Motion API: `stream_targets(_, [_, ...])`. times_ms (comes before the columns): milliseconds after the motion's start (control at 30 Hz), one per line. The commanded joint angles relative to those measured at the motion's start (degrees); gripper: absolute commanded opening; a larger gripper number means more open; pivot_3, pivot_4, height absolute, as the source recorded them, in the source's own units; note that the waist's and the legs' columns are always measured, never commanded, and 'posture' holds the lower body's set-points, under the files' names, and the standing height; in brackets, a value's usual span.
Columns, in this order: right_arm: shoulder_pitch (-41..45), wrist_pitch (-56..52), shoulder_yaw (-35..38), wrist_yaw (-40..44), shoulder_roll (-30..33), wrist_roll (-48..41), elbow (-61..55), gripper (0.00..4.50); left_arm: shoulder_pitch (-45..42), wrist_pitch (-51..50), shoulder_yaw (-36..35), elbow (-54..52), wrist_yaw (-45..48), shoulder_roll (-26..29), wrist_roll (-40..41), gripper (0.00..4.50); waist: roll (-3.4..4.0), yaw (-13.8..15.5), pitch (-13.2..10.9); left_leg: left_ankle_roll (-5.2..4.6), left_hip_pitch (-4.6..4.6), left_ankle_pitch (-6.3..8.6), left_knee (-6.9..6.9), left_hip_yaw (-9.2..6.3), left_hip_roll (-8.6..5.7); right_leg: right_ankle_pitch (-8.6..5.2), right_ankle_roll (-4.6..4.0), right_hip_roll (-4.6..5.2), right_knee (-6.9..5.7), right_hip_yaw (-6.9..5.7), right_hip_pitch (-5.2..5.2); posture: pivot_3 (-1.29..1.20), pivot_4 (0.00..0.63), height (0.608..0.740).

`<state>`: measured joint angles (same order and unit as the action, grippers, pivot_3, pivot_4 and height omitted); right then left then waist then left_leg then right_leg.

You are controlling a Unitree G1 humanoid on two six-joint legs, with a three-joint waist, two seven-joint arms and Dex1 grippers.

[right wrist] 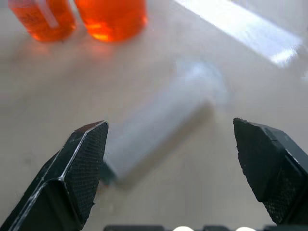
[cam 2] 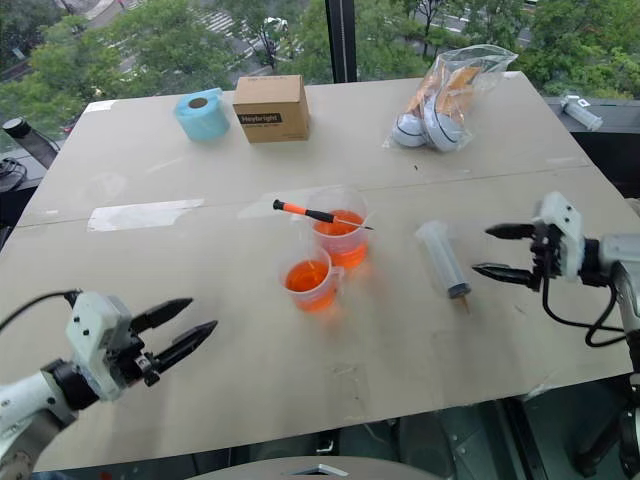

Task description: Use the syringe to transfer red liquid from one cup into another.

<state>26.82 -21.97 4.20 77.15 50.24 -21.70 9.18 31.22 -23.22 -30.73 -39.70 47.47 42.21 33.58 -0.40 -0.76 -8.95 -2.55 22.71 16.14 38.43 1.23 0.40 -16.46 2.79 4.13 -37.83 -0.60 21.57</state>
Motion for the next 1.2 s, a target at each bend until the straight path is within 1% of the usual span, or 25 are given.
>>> stream_targets(33, [8.0,-9.77,-1.5,-2.49,-1.36,-4.41,-7.68,4.35,-2.26,-3.77,-3.18,-5.72,1.53,4.16,6.93,2.99,0.0,0.02,0.0,0.08,0.05,-0.04,0.0,0.0,0.0,0.0,0.0,0.0,0.04,0.0,0.02,0.0,0.15,0.74])
stream_targets(133, [15.06,-19.53,-4.4,-5.33,-3.74,-7.24,-12.39,4.35,-7.1,-7.86,-5.12,-7.58,-0.84,7.21,13.67,2.99,0.01,-0.04,-0.04,0.15,0.17,-0.08,-0.01,0.0,0.0,0.0,0.0,0.0,0.08,0.01,0.13,0.0,0.15,0.74])
stream_targets(233, [23.22,-30.6,-9.8,-11.46,-9.52,-7.66,-14.43,4.35,-12.69,-10.54,-5.61,-7.74,-2.92,10.17,17.59,2.99,0.01,-0.09,-0.03,0.17,0.15,-0.08,-0.07,-0.06,0.0,0.0,0.0,0.0,0.09,-0.03,0.14,0.0,0.15,0.74])
stream_targets(333, [27.23,-36.07,-12.66,-14.12,-13.65,-8.81,-16.08,4.35,-15.41,-12.76,-6.61,-7.81,-4.71,11.37,20.61,2.99,0.0,-0.05,-0.03,0.19,0.18,-0.09,-0.11,-0.05,0.0,0.0,0.0,0.0,0.15,-0.03,0.15,0.0,0.15,0.74])
stream_targets(433, [30.12,-40.52,-14.87,-15.74,-16.36,-9.69,-16.06,4.35,-14.81,-14.34,-8.6,-8.27,-4.81,12.04,21.22,2.99,0.0,0.0,-0.04,0.2,0.37,-0.09,-0.1,-0.05,-0.03,0.01,0.01,0.0,0.21,-0.04,0.28,0.0,0.15,0.74])
stream_targets(567, [31.33,-40.82,-17.81,-16.32,-17.54,-8.62,-15.32,4.35,-13.65,-15.54,-11.19,-8.83,-5.73,11.56,22.2,2.99,0.0,-0.01,-0.04,0.2,0.42,-0.1,-0.09,-0.05,-0.05,0.01,0.01,0.01,0.19,-0.05,0.35,0.0,0.15,0.74])
stream_targets(700, [33.07,-41.56,-20.51,-17.57,-18.98,-7.27,-13.35,4.35,-12.79,-16.52,-13.27,-10.37,-6.97,11.31,24.9,2.99,0.0,-0.24,-0.04,0.2,0.34,-0.1,-0.1,-0.04,-0.05,0.0,0.01,0.0,0.08,-0.04,0.34,0.0,0.15,0.74])
stream_targets(867, [34.9,-41.82,-22.52,-18.64,-20.83,-6.08,-10.82,4.35,-13.09,-17.01,-13.31,-11.04,-8.95,11.31,26.67,2.99,0.01,-0.26,-0.04,0.21,0.3,-0.1,-0.1,-0.03,-0.05,0.0,0.01,-0.01,0.03,-0.03,0.34,0.0,0.15,0.74])
stream_targets(1033, [36.1,-42.14,-23.65,-19.57,-22.6,-5.35,-9.26,4.35,-12.94,-17.07,-12.46,-10.86,-9.74,11.06,26.78,2.99,0.01,-0.28,-0.04,0.21,0.31,-0.1,-0.11,-0.02,-0.05,0.0,0.01,-0.02,0.05,-0.02,0.36,0.0,0.15,0.74])
stream_targets(1067, [36.15,-42.39,-23.85,-19.53,-22.74,-5.36,-9.14,3.85,-13.04,-16.88,-12.29,-10.57,-9.73,10.97,26.5,2.99,0.01,-0.28,-0.04,0.21,0.31,-0.1,-0.11,-0.02,-0.05,0.0,0.01,-0.02,0.05,-0.02,0.36,0.0,0.15,0.74])
stream_targets(1100, [36.13,-42.63,-24.11,-19.46,-22.83,-5.34,-9.11,3.59,-13.16,-16.69,-12.08,-10.19,-9.81,10.79,26.17,2.99,0.01,-0.27,-0.05,0.22,0.31,-0.1,-0.11,-0.01,-0.06,0.0,0.01,-0.02,0.06,-0.02,0.36,0.0,0.15,0.74])
stream_targets(1200, [35.87,-42.92,-24.95,-19.37,-22.92,-5.14,-9.32,2.1,-12.53,-16.19,-11.67,-9.43,-9.22,10.09,24.9,2.99,0.01,-0.26,-0.04,0.21,0.31,-0.1,-0.11,-0.01,-0.06,0.0,0.01,-0.02,0.07,-0.02,0.36,0.0,0.15,0.74])
